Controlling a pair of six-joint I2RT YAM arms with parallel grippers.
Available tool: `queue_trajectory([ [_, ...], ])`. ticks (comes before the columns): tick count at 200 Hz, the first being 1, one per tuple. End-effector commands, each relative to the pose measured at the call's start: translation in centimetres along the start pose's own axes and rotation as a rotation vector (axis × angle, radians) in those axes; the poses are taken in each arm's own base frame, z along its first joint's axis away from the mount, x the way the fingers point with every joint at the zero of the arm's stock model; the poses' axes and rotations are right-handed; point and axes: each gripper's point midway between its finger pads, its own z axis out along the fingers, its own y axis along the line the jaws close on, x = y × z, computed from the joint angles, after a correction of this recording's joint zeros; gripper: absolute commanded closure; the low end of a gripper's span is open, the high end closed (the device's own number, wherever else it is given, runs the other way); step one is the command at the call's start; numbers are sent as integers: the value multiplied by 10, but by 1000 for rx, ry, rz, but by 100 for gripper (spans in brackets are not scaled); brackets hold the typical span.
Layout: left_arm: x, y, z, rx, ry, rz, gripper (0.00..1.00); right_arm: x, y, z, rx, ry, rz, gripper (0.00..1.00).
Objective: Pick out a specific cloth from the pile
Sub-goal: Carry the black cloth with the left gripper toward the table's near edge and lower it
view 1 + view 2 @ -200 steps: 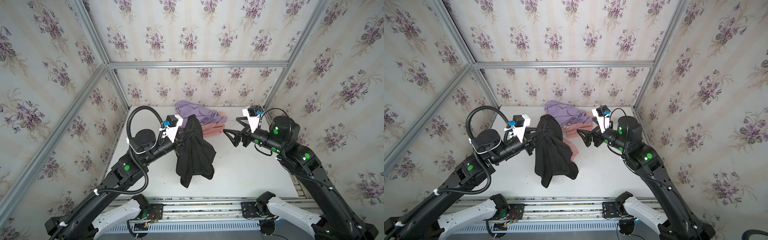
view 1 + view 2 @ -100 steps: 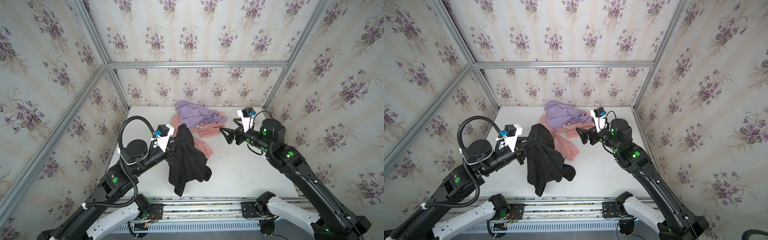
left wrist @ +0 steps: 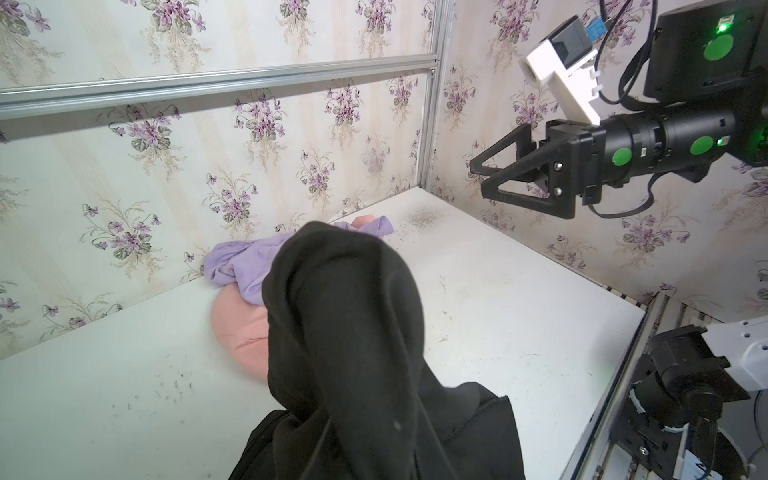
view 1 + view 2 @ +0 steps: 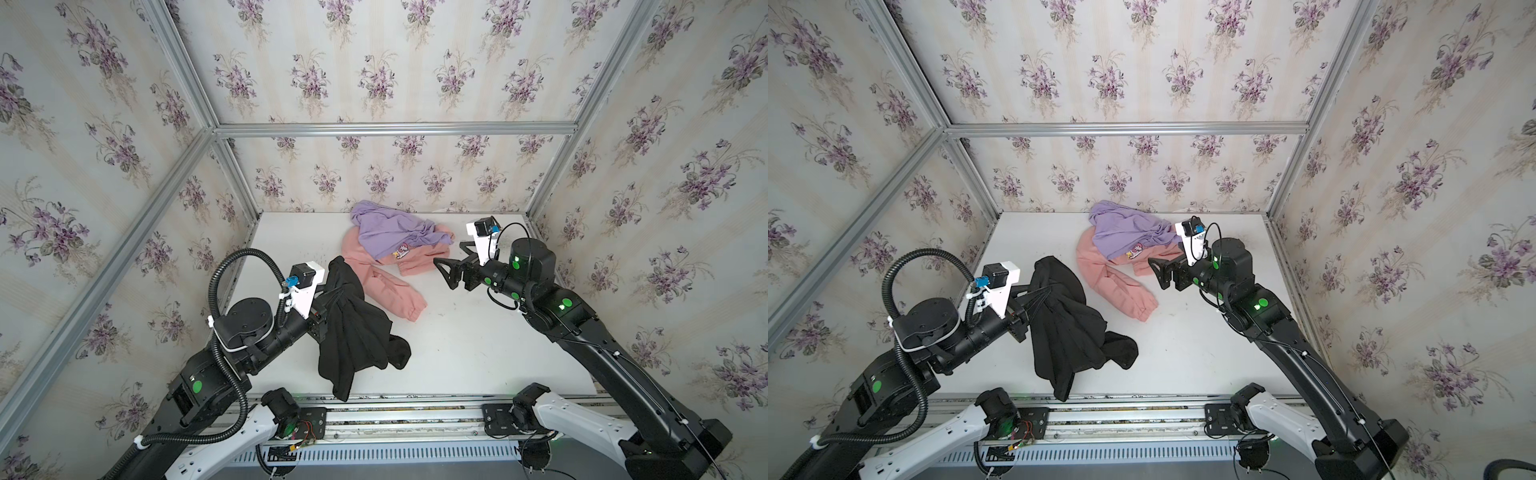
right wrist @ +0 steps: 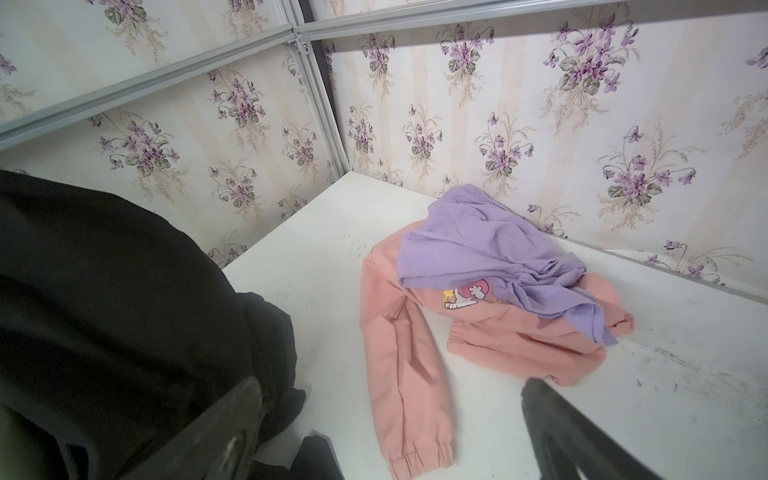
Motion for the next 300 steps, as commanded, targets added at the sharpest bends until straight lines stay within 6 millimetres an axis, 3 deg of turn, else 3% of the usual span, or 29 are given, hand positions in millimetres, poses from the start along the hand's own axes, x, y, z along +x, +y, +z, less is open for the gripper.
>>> queue_trajectory([
  [1,-2,-2,4,11,-6,27,82,-9,3,1,-20,-39,12,1],
  [68,23,-33,36,176,75,44,88,1,0,-2,-2,-29,17,1],
  [147,49,-51,72,240,66,17,92,10,-4,-1,18,-9,18,1],
  [183,77,-65,93,271,105,-32,93,14,-6,-1,25,2,19,1],
  [249,123,-93,113,285,240,94,93,19,-18,-8,99,12,-13,3],
  [300,155,-129,134,355,350,114,96,33,-26,-11,143,36,-10,3],
])
